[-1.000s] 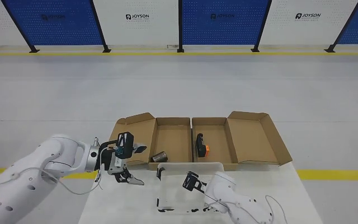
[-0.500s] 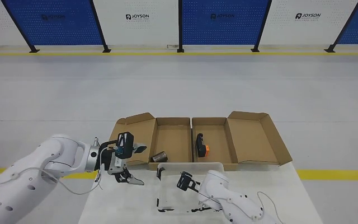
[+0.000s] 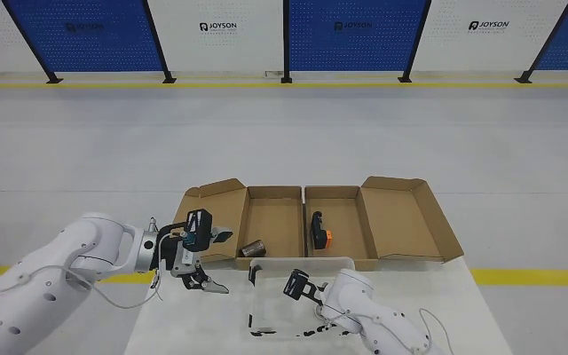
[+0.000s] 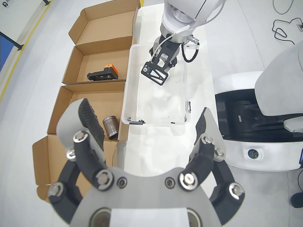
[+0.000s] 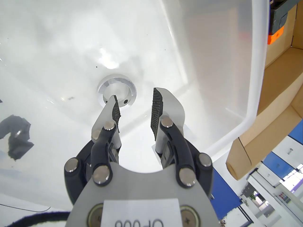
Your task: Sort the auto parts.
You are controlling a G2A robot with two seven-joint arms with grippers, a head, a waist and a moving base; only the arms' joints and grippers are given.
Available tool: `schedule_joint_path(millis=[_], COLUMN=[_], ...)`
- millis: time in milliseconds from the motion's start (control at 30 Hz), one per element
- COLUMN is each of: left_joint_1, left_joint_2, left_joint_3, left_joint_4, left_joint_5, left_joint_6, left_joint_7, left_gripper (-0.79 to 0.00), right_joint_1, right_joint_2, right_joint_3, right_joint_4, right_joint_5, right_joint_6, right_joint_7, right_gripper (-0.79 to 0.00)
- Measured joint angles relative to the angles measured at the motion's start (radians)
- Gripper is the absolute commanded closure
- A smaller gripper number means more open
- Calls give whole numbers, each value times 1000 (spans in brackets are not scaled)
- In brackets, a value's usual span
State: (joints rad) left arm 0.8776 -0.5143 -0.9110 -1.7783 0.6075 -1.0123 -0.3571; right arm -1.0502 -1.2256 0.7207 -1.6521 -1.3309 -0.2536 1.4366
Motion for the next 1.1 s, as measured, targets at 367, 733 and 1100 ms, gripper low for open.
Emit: schedule_joint_path(millis=[367,733,1100], left_joint_1=[0,0,0], left_joint_2=[0,0,0], left_joint_3=[0,0,0], left_joint_4=[0,0,0], left_joint_5=[0,0,0], left_joint_6=[0,0,0], left_joint_7=[0,0,0], left_gripper=[-785,-785,-785], right_joint_1=[50,90,39], right_joint_2=[-33,-66,-51], right_joint_3=[-42,-82,-31], right_joint_4=[108,211,59], right_joint_5=[44,66,6], right_joint_6=[7,14,29], right_joint_7=[-16,-47,-108], right_gripper=[-305,-154,0])
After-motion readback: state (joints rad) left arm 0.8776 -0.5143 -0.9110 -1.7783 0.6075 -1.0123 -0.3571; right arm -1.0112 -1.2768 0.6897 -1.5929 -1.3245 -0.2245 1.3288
